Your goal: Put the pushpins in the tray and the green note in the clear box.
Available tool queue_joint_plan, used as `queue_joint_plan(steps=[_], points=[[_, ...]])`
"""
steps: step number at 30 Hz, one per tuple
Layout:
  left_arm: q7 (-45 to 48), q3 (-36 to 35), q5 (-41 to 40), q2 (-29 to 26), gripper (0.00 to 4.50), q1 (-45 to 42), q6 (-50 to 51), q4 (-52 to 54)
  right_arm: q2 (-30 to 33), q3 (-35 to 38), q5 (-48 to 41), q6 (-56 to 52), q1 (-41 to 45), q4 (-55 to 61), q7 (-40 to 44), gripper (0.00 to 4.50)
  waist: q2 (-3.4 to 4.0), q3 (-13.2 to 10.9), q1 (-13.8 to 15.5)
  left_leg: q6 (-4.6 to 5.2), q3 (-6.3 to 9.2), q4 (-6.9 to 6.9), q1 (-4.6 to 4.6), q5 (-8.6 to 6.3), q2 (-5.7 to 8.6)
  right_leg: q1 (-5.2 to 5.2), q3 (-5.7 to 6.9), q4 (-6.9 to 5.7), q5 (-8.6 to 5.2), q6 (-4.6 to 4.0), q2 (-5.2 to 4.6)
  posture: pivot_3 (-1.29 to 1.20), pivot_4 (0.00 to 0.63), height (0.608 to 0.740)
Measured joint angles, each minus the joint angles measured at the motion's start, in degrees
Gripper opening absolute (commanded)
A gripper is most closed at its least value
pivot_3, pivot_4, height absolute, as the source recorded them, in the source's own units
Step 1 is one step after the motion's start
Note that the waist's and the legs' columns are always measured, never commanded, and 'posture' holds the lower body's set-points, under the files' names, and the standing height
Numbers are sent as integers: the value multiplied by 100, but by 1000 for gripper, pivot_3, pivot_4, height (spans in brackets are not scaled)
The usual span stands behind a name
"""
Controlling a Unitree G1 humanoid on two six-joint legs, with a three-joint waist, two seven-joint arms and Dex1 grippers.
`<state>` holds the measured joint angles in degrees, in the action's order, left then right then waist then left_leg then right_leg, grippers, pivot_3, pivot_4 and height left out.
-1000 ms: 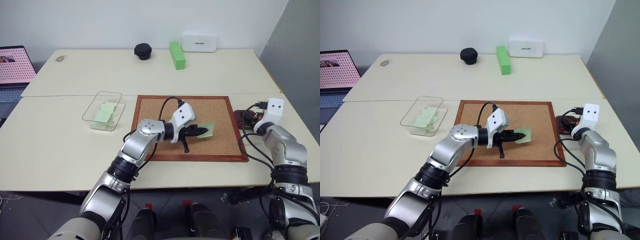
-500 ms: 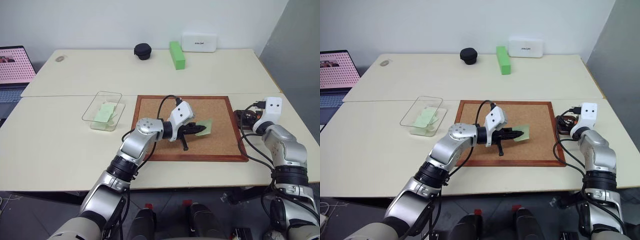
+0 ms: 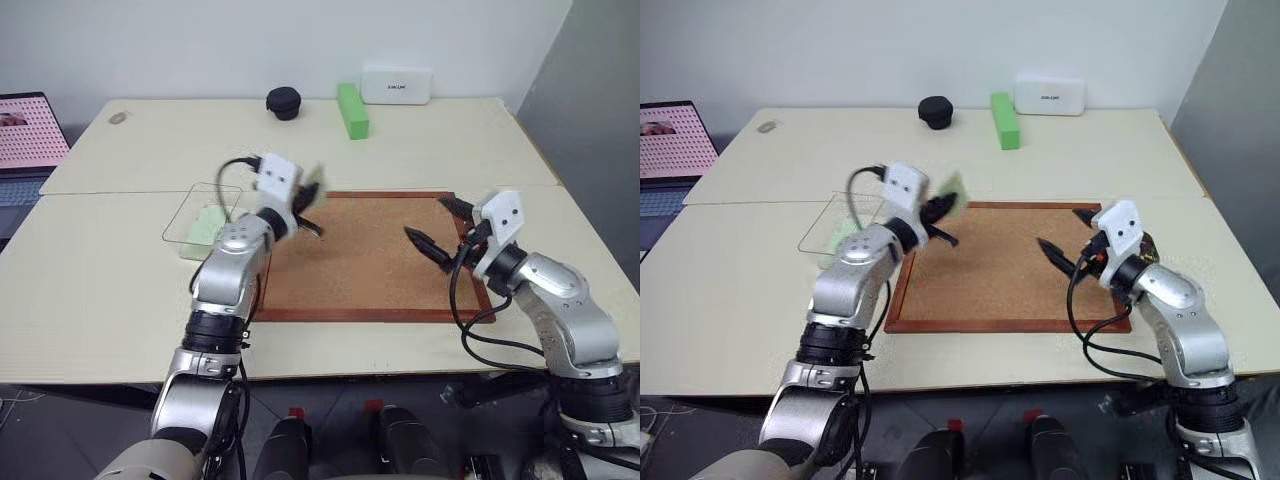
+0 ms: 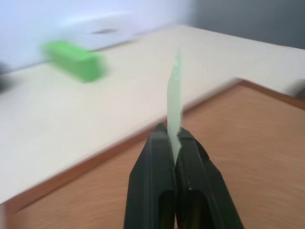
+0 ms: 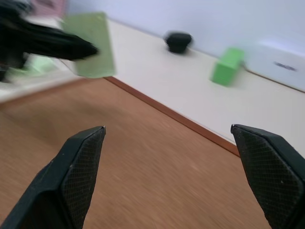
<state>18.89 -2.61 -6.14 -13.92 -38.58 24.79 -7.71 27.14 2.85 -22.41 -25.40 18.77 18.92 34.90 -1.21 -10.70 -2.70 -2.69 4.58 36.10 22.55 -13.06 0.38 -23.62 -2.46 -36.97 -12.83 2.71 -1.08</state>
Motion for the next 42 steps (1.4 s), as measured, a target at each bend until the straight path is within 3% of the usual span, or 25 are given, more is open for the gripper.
queue_joint_plan(steps=[4,13,17,26,35,42], points=[[-1112,-532,385,-210,0,126,187,147,-276,-7,-816,-646,76,714,-101,4470,0,0,58,0,3,0,0,0,1,0,3,-1,0,0,-3,0,150,740],[-2211,-1147,566,-195,0,235,840,146,-466,-205,-1531,-1379,294,1462,-436,4470,-2,1,107,0,4,1,4,0,6,0,8,2,0,-1,-10,0,150,740],[-2556,-1285,513,76,691,441,1160,147,-464,-214,-1549,-1438,265,1465,-516,4500,-3,0,105,-1,5,1,4,0,3,-1,10,0,1,-1,-8,0,150,740],[-2623,-1286,458,84,2415,413,1211,320,-351,-189,-1544,-1439,271,1442,-508,4500,-3,0,104,-1,3,1,3,0,3,-1,9,-1,1,-1,-6,0,150,740],[-2371,-1142,287,184,4476,727,1248,1052,-270,-203,-1080,-1368,146,1317,-857,4500,-4,1,105,-1,3,1,3,0,4,-1,8,-1,1,-2,-8,0,150,740],[-1561,-384,-184,555,4476,1799,1202,1970,-563,-301,223,-1325,-272,968,-2207,4500,-5,2,101,-2,-2,0,0,0,3,-2,1,-3,0,-3,-8,0,150,740]])
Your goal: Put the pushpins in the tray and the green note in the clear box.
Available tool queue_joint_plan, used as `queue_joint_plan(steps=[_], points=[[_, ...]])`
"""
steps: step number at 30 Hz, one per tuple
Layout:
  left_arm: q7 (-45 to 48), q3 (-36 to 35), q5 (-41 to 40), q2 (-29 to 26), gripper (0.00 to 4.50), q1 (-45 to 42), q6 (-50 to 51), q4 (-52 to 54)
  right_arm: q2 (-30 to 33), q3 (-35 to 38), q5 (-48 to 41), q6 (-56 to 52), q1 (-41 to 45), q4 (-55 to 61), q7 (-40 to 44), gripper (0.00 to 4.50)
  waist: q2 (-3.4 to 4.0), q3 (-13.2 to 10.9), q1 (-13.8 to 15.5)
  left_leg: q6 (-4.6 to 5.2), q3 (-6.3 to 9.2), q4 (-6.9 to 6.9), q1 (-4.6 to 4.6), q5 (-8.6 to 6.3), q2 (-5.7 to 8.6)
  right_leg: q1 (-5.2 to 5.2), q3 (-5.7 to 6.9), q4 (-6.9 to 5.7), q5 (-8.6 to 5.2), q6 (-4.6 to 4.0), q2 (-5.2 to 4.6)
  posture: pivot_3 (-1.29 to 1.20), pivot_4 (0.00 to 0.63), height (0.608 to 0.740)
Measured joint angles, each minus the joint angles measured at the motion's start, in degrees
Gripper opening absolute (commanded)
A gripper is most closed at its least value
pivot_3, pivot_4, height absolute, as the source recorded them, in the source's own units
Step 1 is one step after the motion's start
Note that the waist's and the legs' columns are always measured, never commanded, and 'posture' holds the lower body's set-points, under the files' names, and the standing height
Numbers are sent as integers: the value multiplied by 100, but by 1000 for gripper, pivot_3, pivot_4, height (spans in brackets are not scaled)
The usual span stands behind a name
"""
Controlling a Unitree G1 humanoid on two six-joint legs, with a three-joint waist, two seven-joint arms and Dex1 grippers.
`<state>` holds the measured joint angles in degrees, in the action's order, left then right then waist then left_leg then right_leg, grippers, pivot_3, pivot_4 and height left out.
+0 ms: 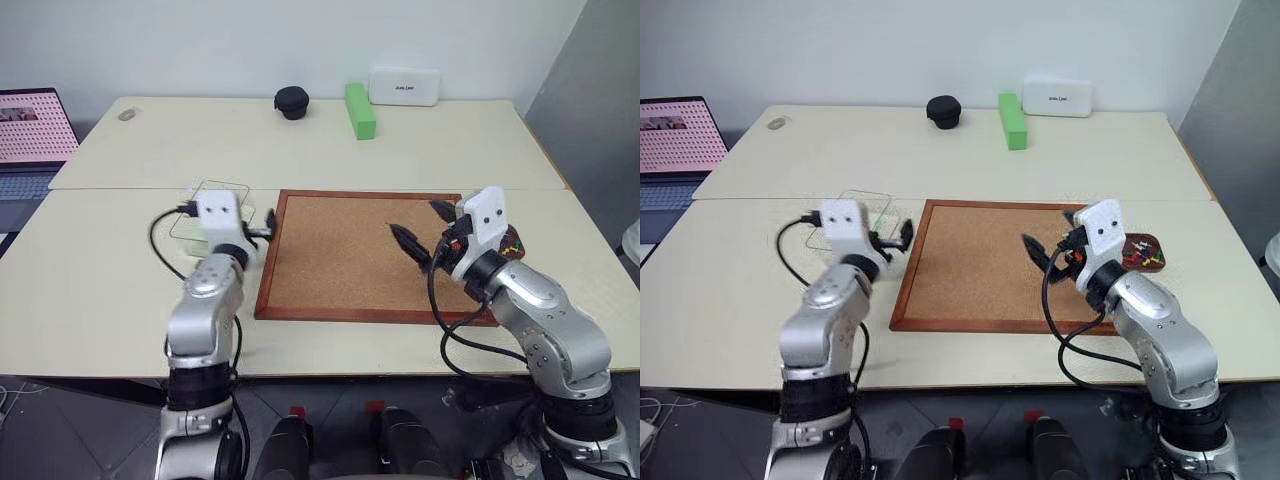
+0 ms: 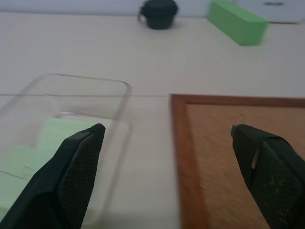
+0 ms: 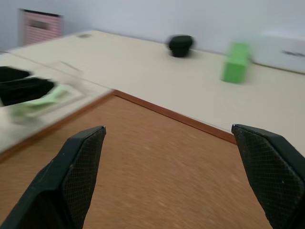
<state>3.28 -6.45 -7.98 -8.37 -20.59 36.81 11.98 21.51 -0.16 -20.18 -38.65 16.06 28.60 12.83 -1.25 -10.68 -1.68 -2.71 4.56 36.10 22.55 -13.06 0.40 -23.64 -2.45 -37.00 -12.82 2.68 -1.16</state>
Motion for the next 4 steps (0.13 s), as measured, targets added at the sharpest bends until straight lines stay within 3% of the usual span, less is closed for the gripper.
queue_joint_plan(steps=[4], points=[[-14,360,143,117,4476,715,-230,210,-203,-154,502,159,-477,-33,-377,4500,1,0,-14,0,-3,-1,-4,0,-3,0,-2,0,-1,0,3,0,150,740]])
